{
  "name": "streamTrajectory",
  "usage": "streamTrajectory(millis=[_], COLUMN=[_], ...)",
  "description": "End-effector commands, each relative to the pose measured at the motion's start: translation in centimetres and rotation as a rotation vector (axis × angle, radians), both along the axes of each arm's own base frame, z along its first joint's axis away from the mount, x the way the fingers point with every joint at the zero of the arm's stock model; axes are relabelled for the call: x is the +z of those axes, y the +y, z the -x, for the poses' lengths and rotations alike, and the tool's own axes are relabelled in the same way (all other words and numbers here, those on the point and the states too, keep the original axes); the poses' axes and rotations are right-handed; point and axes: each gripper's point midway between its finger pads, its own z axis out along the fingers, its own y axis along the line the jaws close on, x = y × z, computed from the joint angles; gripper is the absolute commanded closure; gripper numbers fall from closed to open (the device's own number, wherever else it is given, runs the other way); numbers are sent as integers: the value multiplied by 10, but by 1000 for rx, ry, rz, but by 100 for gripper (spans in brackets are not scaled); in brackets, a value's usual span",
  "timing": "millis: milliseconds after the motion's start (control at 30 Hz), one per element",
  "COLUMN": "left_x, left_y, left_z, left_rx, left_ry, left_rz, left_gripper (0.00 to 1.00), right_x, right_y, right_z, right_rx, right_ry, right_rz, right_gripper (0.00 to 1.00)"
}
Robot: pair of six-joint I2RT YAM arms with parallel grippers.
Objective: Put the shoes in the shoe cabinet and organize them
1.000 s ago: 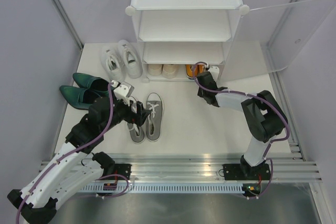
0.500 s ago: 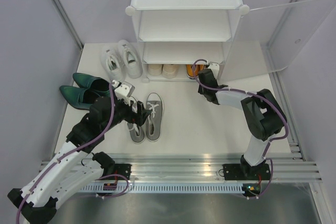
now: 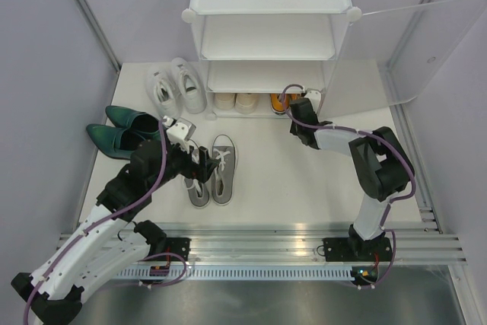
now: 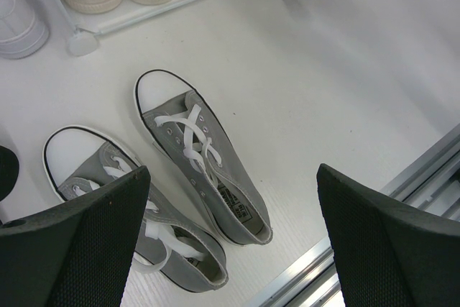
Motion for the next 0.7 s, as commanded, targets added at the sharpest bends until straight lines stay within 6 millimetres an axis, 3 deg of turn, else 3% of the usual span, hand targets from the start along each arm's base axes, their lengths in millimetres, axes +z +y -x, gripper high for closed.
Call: streamTrajectory(millis=[0,200,433,667], left_x=[20,19,19,19], left_y=[-2,-2,-2,-3], left_z=[-3,-4,-4,-3], left_rx=[-8,-6,-4,-9], left_ry=[-54,-50,-52,-50], left_rz=[16,13,11,14], left_gripper=[0,0,0,0], right_x=[54,62,63,67], right_y=[-1,1,8,0], right_z=[-48,-58,-53,-34], right_rx=[-38,-27,15,1], right_ry=[-201,-225,-231,-234], right_rz=[-53,-59,-89,-109], right_gripper=[71,71,68,46])
